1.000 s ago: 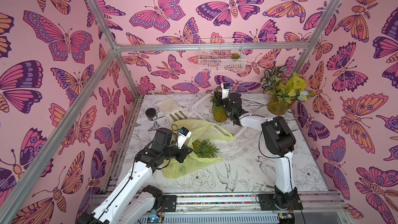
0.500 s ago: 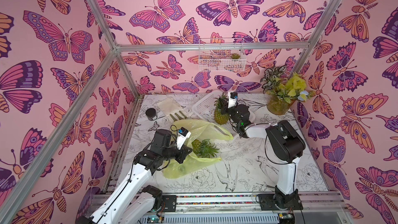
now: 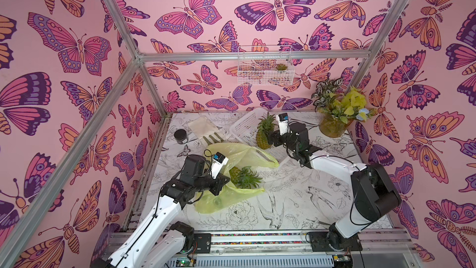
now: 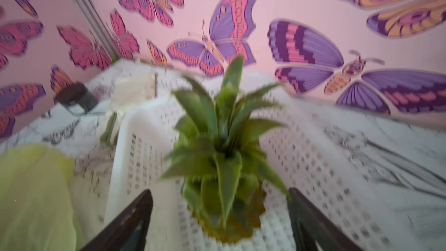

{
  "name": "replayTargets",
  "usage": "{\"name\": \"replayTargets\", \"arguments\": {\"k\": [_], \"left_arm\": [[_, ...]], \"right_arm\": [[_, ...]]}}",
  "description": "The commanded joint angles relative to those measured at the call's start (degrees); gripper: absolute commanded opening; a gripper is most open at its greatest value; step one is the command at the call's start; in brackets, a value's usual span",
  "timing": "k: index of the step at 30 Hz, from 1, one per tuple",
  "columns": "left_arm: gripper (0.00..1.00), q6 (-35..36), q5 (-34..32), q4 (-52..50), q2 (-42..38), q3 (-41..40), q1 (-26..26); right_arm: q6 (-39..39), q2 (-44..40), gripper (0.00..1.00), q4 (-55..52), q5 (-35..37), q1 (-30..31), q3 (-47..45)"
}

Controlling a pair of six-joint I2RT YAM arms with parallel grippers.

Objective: Place the pineapple into a plastic bag & tie a knot
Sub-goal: Adjust the pineapple in the basket, then pick up the pineapple from the basket.

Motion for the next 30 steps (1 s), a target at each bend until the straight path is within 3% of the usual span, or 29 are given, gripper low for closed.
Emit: {"name": "replayTargets", "arguments": {"k": [1, 5, 10, 24, 30], "left_arm": [[0.0, 0.82, -0.01, 0.16, 0.1, -0.66, -0.08], [0.0, 0.88, 0.04, 0.19, 0.45, -0.44, -0.11], [0.0, 1.07, 0.01, 0.13, 0.8, -0.38, -0.08], [0.0, -0.15, 0.83, 0.07, 0.71, -0.73, -0.08], [0.0, -0.9, 0.68, 0.11, 0.97, -0.27, -0.08]], "right_arm": [[-3.99, -4.64, 0.99, -28.74, -0.55, -0.29, 8.59], [-2.68, -3.11, 0.99, -53.35, 2.41, -0.29, 22.62], [0.49, 3.91, 0.99, -66.66, 4.47, -0.38, 36.4], [4.14, 28.19, 0.99, -73.29, 0.75, -0.38, 67.17], [4.52, 35.1, 0.83, -76.23, 0.27, -0.38, 73.51]]}}
